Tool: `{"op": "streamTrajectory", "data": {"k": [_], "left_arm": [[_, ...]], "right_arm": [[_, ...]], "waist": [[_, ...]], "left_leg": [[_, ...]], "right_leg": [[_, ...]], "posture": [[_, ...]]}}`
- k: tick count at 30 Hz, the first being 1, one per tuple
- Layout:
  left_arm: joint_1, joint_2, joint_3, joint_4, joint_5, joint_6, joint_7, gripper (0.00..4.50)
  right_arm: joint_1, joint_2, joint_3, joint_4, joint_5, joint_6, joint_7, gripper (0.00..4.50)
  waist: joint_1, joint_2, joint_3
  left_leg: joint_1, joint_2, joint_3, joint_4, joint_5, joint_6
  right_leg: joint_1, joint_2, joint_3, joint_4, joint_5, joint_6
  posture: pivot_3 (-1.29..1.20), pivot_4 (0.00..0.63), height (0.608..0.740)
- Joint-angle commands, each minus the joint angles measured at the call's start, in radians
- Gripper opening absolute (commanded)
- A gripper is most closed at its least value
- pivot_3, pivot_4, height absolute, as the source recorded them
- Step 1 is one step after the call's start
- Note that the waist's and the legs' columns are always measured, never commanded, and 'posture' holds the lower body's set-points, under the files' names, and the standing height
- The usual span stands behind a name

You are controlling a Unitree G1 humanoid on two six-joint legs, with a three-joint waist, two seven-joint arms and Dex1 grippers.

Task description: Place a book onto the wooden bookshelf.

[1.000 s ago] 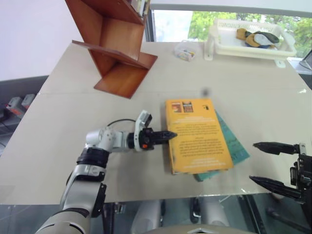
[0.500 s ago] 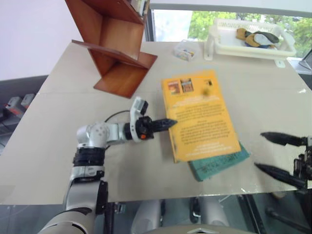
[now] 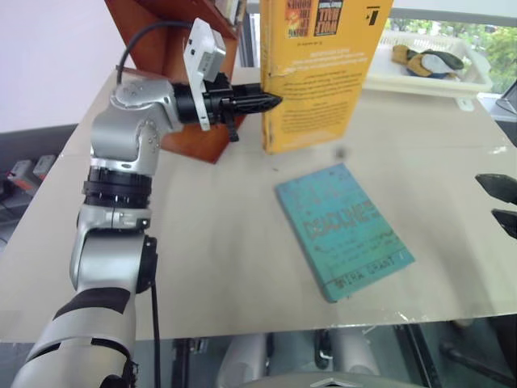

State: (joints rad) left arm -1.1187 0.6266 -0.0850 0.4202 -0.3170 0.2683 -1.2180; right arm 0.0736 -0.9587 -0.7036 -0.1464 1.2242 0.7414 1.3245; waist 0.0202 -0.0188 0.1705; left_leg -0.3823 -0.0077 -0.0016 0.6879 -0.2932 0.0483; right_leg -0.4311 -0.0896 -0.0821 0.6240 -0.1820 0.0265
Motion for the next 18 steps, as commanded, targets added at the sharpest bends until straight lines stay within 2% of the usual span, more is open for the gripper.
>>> {"op": "streamTrajectory", "data": {"k": [1,7,11,18], "left_arm": [[-0.113,0.046,-0.042,0.058,0.147,-0.294,-0.039,0.28],[-0.224,0.084,-0.083,0.121,0.292,-0.560,-0.031,0.28],[-0.294,0.160,-0.104,0.196,0.401,-0.760,-0.021,0.28],[-0.330,0.261,-0.120,0.256,0.491,-0.833,-0.028,0.28]], "right_arm": [[-0.067,-0.029,0.008,0.053,-0.010,0.006,0.041,4.50],[-0.116,-0.034,0.020,0.088,-0.043,0.019,0.071,4.50],[-0.106,-0.051,-0.001,0.121,-0.054,0.046,0.104,4.50],[-0.178,-0.107,-0.003,0.242,-0.076,0.062,0.171,4.50]], "waist": [[-0.001,-0.002,0.002],[0.002,-0.002,0.003],[-0.002,-0.003,0.003],[-0.006,-0.002,0.004]], "left_leg": [[0.000,0.000,0.001,0.000,0.000,0.001],[-0.001,-0.001,0.001,0.001,-0.001,0.002],[-0.001,-0.001,0.001,0.001,-0.001,0.002],[0.000,0.000,0.001,0.001,-0.001,0.002]], "right_leg": [[0.000,0.000,0.000,0.000,0.000,0.000],[0.000,-0.001,-0.001,0.000,0.000,0.002],[-0.001,-0.001,-0.002,0.000,0.000,0.002],[-0.001,-0.001,-0.001,0.001,0.000,0.003]], "posture": [[0.00,0.150,0.707],[0.00,0.150,0.707],[0.00,0.150,0.707],[0.00,0.150,0.707]]}}
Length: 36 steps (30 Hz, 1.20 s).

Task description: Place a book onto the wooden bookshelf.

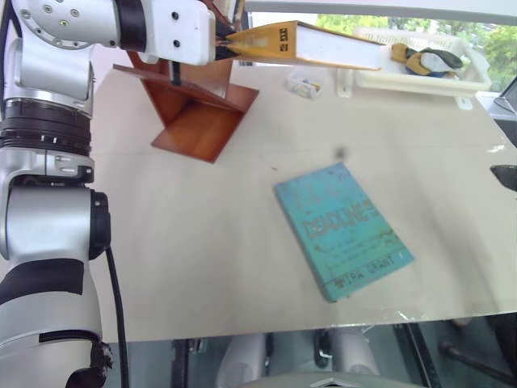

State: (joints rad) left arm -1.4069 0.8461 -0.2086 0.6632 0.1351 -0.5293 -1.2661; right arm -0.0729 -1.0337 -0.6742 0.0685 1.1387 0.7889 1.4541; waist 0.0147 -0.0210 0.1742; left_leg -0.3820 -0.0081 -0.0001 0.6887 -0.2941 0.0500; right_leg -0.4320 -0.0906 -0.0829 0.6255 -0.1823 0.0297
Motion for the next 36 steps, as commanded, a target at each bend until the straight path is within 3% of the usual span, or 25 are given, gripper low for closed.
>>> {"op": "streamTrajectory", "data": {"k": [1,6,11,21,29,30,34,36], "left_arm": [[-0.042,0.052,0.003,0.020,0.053,-0.042,0.025,0.28],[-0.022,0.124,0.007,0.057,0.112,-0.037,0.035,0.28],[-0.058,0.188,-0.033,0.168,0.254,-0.093,0.146,0.28],[-0.113,0.210,-0.088,0.348,0.366,-0.171,0.247,0.28],[-0.204,0.227,-0.178,0.435,0.550,-0.210,0.493,4.13],[-0.208,0.228,-0.188,0.442,0.565,-0.212,0.505,4.42],[-0.209,0.242,-0.199,0.461,0.574,-0.225,0.500,4.42],[-0.178,0.228,-0.110,0.468,0.421,-0.208,0.369,4.42]], "right_arm": [[-0.038,-0.036,-0.031,0.032,0.010,0.020,0.048,4.50],[-0.073,-0.044,-0.006,0.068,-0.021,0.017,0.076,4.50],[-0.105,-0.038,0.020,0.085,-0.048,0.012,0.091,4.50],[-0.085,-0.030,0.000,0.069,-0.063,0.018,0.094,4.50],[-0.046,-0.029,-0.029,0.050,-0.063,0.015,0.086,4.50],[-0.044,-0.030,-0.031,0.051,-0.062,0.016,0.085,4.50],[-0.034,-0.033,-0.038,0.049,-0.068,0.014,0.085,4.50],[-0.013,-0.034,-0.040,0.039,-0.091,-0.002,0.085,4.50]], "waist": [[0.000,0.000,0.000],[-0.001,0.000,0.000],[-0.001,0.000,0.000],[0.000,-0.001,0.000],[0.000,-0.001,0.001],[0.000,-0.001,0.001],[-0.001,-0.001,0.001],[-0.001,-0.001,0.001]], "left_leg": [[0.000,0.000,0.000,0.000,0.000,0.000],[-0.001,0.000,0.000,0.000,0.000,-0.001],[-0.001,0.000,0.001,0.000,0.000,-0.001],[-0.002,0.000,0.000,0.001,0.000,-0.001],[-0.002,0.000,0.001,0.001,0.000,0.000],[-0.002,0.000,0.001,0.001,0.000,0.000],[-0.002,0.000,0.001,0.001,0.000,0.000],[-0.002,0.000,0.001,0.001,0.000,0.000]], "right_leg": [[0.000,0.000,0.000,0.000,0.000,0.000],[-0.001,0.000,0.000,0.000,0.000,0.000],[-0.001,0.000,0.000,0.000,0.000,0.000],[-0.001,0.000,-0.001,0.000,0.001,0.001],[-0.002,-0.001,0.000,0.000,0.001,0.001],[-0.001,-0.001,0.000,0.000,0.001,0.002],[-0.002,-0.001,0.000,0.001,-0.001,0.004],[-0.002,-0.001,0.000,0.001,-0.001,0.004]], "posture": [[0.00,0.150,0.707],[0.00,0.150,0.707],[0.00,0.150,0.707],[0.00,0.150,0.707],[0.00,0.150,0.707],[0.00,0.150,0.707],[0.00,0.150,0.707],[0.00,0.150,0.707]]}}
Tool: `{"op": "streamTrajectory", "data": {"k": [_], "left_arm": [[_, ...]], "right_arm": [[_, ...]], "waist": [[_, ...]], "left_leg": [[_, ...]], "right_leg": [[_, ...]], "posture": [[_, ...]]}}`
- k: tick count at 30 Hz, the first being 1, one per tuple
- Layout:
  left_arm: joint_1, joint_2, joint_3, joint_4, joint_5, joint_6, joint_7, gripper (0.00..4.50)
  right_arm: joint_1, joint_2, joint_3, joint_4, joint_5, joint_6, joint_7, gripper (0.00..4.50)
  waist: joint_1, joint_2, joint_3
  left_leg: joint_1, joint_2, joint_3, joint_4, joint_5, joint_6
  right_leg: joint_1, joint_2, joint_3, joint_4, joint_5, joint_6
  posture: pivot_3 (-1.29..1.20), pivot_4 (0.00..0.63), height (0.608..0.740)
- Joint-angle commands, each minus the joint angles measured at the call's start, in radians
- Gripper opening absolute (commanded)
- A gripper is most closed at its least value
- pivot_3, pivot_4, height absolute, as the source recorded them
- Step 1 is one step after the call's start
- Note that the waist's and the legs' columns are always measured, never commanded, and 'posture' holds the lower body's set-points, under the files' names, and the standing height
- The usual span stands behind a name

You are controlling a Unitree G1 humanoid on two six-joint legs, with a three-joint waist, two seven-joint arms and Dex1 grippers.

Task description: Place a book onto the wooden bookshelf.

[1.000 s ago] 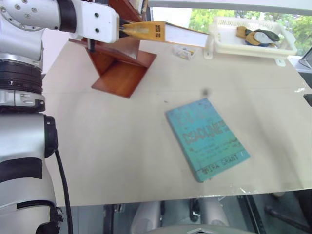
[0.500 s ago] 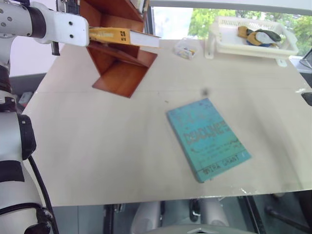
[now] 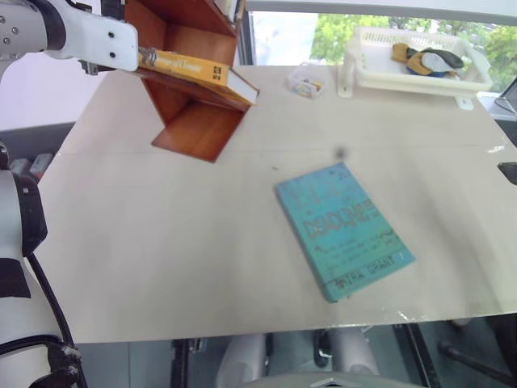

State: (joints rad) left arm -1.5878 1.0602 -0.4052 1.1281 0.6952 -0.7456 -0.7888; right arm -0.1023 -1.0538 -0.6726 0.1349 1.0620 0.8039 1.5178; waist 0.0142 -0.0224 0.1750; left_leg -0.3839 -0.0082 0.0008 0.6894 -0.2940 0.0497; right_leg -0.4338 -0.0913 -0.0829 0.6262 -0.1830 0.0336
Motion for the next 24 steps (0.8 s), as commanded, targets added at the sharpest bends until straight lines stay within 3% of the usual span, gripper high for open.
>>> {"op": "streamTrajectory", "data": {"k": [1,3,6,8,12,14,17,24], "left_arm": [[0.038,-0.003,0.158,-0.014,-0.266,0.039,-0.208,4.42],[0.142,-0.032,0.292,-0.116,-0.527,0.167,-0.410,4.42],[0.478,-0.023,0.494,-0.519,-0.898,0.602,-0.568,4.42],[0.711,-0.020,0.601,-0.784,-1.051,0.845,-0.533,4.42],[1.215,-0.122,0.760,-1.231,-1.209,1.167,-0.336,4.42],[1.366,-0.184,0.785,-1.376,-1.257,1.254,-0.249,4.42],[1.513,-0.264,0.743,-1.505,-1.209,1.297,-0.116,4.42],[1.593,-0.366,0.659,-1.497,-1.146,1.276,0.002,4.42]], "right_arm": [[0.033,-0.013,-0.041,-0.033,-0.040,-0.041,0.018,4.50],[0.071,-0.014,-0.038,-0.039,-0.095,-0.086,0.016,4.50],[0.145,-0.005,-0.016,-0.034,-0.208,-0.184,0.008,4.50],[0.177,0.011,-0.008,-0.019,-0.262,-0.248,0.005,4.50],[0.198,0.088,-0.003,0.038,-0.351,-0.380,-0.066,4.50],[0.195,0.118,0.021,0.071,-0.425,-0.487,-0.104,4.50],[0.173,0.149,0.046,0.139,-0.480,-0.585,-0.129,4.50],[0.134,0.170,0.082,0.231,-0.519,-0.693,-0.134,4.50]], "waist": [[0.000,0.000,0.000],[0.001,0.001,-0.001],[-0.006,0.003,-0.001],[-0.015,0.002,-0.001],[-0.029,0.003,-0.001],[-0.022,0.002,-0.001],[-0.006,0.002,-0.001],[0.008,0.005,-0.002]], "left_leg": [[0.000,0.000,0.000,0.000,0.000,0.000],[0.000,0.000,0.001,0.000,0.001,-0.002],[0.000,0.000,0.000,0.001,0.002,-0.004],[0.000,0.001,0.001,0.001,0.003,-0.004],[0.003,0.001,0.001,0.003,0.002,-0.005],[0.005,0.001,0.001,0.002,0.002,-0.005],[0.005,0.001,0.000,0.003,0.001,-0.004],[0.021,0.003,0.000,0.002,0.002,-0.004]], "right_leg": [[0.000,0.000,0.000,0.000,0.000,0.000],[0.000,-0.001,0.000,0.000,0.000,-0.001],[0.000,-0.002,0.000,0.002,0.002,-0.002],[0.000,-0.002,0.001,0.002,0.002,-0.003],[0.003,-0.003,0.007,0.000,0.003,-0.001],[0.005,-0.005,0.010,0.000,0.002,-0.001],[0.005,-0.002,0.009,0.000,0.002,0.003],[0.019,0.004,0.010,0.000,0.002,-0.003]], "posture": [[0.00,0.150,0.707],[0.00,0.150,0.707],[0.00,0.150,0.707],[0.00,0.150,0.707],[0.00,0.150,0.707],[0.00,0.150,0.707],[0.00,0.150,0.707],[0.00,0.150,0.707]]}}
